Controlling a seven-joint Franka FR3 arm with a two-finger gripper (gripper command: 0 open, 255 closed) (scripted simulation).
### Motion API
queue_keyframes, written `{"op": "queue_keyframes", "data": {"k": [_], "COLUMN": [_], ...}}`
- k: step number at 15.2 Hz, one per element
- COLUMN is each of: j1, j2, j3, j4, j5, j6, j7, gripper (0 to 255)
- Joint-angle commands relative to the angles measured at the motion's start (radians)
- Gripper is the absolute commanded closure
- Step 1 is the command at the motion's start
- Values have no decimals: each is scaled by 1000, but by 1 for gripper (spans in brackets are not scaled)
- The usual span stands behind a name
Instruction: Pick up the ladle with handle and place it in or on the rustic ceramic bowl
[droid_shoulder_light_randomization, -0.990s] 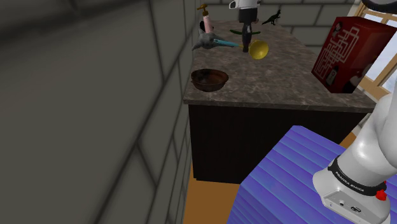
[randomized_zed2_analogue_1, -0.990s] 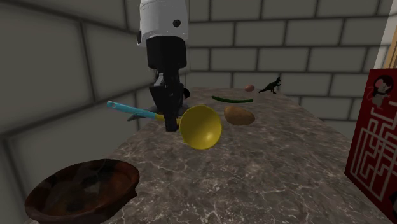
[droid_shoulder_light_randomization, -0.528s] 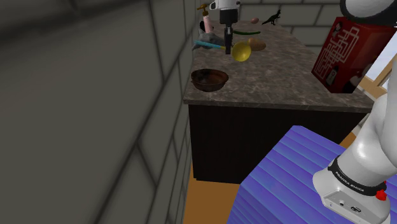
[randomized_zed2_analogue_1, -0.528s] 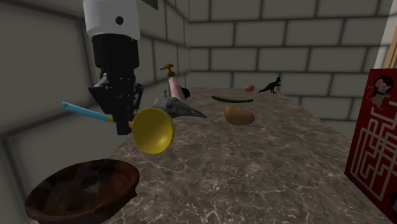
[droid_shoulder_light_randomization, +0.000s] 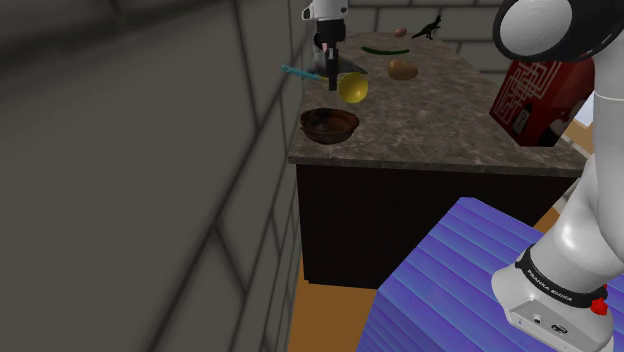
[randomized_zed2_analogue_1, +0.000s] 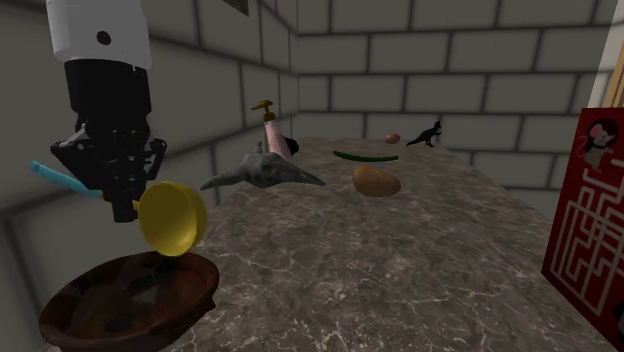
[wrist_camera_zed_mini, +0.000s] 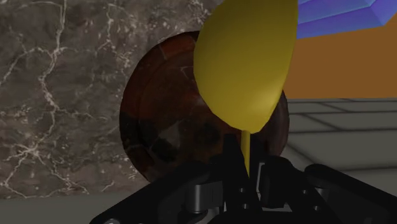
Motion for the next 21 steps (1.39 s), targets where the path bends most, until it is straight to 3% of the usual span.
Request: {"op": "queue_keyframes", "data": {"k": [1, 12, 20, 21], "j1": [4, 23, 23, 23], "j2": [2, 2, 2, 2], "j3": [1, 5, 5, 5], "j4": [-23, -173, -173, -173], "j5": [1, 4, 4, 4], "j6": [26, 173, 173, 173], "j7": [0, -15, -15, -15], "gripper": [255, 255, 255, 0]}}
